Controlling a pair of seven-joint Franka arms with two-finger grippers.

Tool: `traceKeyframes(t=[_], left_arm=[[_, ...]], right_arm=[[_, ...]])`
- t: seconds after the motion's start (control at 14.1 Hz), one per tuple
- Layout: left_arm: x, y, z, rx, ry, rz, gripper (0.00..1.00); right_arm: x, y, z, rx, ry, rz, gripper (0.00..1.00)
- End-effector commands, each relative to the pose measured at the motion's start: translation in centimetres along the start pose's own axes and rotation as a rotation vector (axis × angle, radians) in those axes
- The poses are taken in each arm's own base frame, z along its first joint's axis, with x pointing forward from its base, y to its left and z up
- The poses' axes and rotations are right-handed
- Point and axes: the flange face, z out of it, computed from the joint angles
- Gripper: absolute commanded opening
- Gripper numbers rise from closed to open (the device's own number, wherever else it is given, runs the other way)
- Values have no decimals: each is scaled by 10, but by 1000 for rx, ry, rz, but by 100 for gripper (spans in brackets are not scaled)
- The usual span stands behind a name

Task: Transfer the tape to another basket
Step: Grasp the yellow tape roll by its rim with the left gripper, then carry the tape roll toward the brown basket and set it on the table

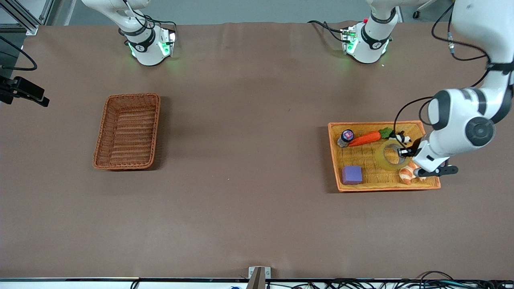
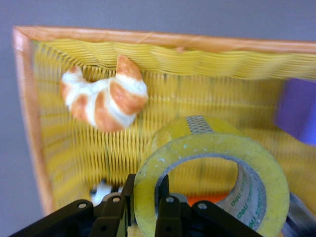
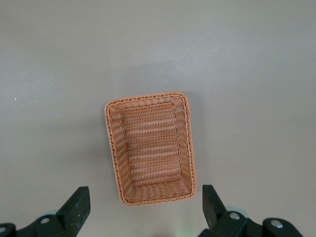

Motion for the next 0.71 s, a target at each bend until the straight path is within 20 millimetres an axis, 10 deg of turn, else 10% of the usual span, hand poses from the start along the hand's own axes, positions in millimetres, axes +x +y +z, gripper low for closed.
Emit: traceKeyframes(t=[0.0,0.28,0.64], left_arm=[[-7,73,-77,-52,-21,9,0],[-17,239,-92,-98,-13,-48,0],[-34,402,-34,-137,-44,-66,1]], right_arm=[[-2,1,0,18,1,-6,100],[-2,1,0,18,1,-6,100],[-2,1,0,18,1,-6,100]])
